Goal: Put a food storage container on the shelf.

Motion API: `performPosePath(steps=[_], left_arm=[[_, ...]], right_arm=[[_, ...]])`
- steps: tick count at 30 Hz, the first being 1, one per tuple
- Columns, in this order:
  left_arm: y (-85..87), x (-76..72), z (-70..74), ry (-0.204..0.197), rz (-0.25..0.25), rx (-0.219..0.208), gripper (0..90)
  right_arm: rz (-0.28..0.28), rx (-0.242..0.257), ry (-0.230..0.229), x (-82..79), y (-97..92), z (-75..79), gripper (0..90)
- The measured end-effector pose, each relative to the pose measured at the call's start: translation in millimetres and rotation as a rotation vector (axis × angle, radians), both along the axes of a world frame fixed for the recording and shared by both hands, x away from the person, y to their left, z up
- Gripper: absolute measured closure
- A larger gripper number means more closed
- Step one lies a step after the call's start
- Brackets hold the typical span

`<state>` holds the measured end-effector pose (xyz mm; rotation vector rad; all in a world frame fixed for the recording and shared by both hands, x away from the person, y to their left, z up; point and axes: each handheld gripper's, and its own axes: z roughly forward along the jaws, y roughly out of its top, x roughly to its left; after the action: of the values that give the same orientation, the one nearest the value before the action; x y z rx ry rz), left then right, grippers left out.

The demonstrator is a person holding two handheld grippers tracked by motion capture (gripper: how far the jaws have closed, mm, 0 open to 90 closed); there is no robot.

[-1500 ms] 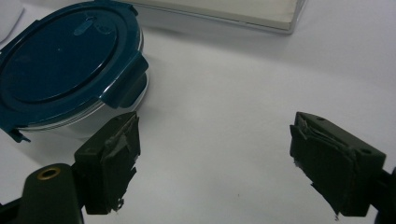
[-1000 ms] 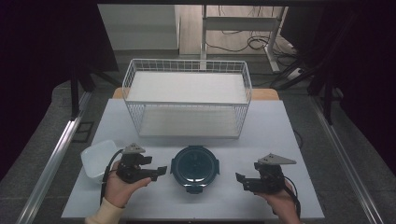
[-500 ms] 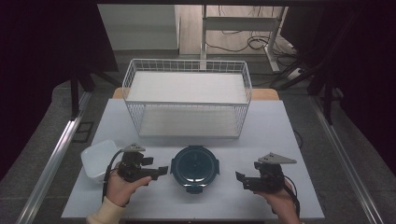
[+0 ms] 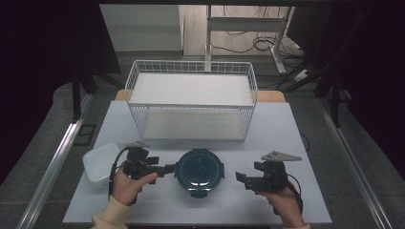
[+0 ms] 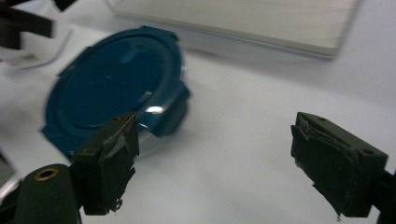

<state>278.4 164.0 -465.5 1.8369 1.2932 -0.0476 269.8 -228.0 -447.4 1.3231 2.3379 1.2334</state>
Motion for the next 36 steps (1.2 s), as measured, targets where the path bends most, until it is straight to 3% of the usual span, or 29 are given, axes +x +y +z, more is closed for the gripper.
performPosePath(steps=[2,6,11,12,14,15,18,25,27,29,32,33,36], left_arm=[[-4.4,4.7,1.3,0.007,-0.006,0.008,13.9],[-6.3,11.0,0.5,0.017,-0.003,-0.017,13.4],[-6.5,11.8,-2.7,0.023,-0.010,-0.018,13.3],[-5.3,11.8,-3.9,0.039,-0.023,-0.077,13.5],[-6.2,11.1,-4.3,0.036,-0.027,-0.072,13.4],[-8.1,10.2,-5.0,0.029,-0.025,-0.042,13.4],[-10.5,10.4,-9.1,0.045,-0.037,-0.056,13.2],[-20.7,10.4,-18.0,0.066,-0.052,-0.037,13.2],[-22.3,11.0,-20.2,0.076,-0.054,-0.055,13.2],[-22.0,12.9,-25.4,0.109,-0.067,-0.119,13.0],[-25.3,14.8,-31.3,0.116,-0.051,-0.074,13.3],[-25.8,16.4,-34.5,0.131,-0.064,-0.090,13.2],[-26.9,17.2,-35.8,0.131,-0.063,-0.082,13.3]], right_arm=[[0.018,0.012,0.018,4.5,5.2,-0.1,14.7],[0.024,0.037,0.042,15.3,18.5,-1.0,14.6],[0.024,0.046,0.062,20.7,32.1,-5.9,14.1],[0.031,0.055,0.080,22.5,37.1,-9.4,13.4],[0.031,0.061,0.085,23.1,38.8,-11.1,13.3],[0.035,0.065,0.090,24.2,40.4,-13.0,13.3],[0.046,0.089,0.107,26.8,43.0,-15.9,13.2],[0.052,0.113,0.150,29.8,49.4,-24.4,11.6],[0.057,0.130,0.170,30.7,50.6,-28.6,11.4],[0.047,0.136,0.197,32.7,52.1,-34.3,11.0],[0.040,0.145,0.219,34.1,54.1,-38.6,10.7],[0.041,0.147,0.226,34.3,55.1,-39.6,10.5],[0.039,0.149,0.239,35.1,57.2,-41.7,10.1]])
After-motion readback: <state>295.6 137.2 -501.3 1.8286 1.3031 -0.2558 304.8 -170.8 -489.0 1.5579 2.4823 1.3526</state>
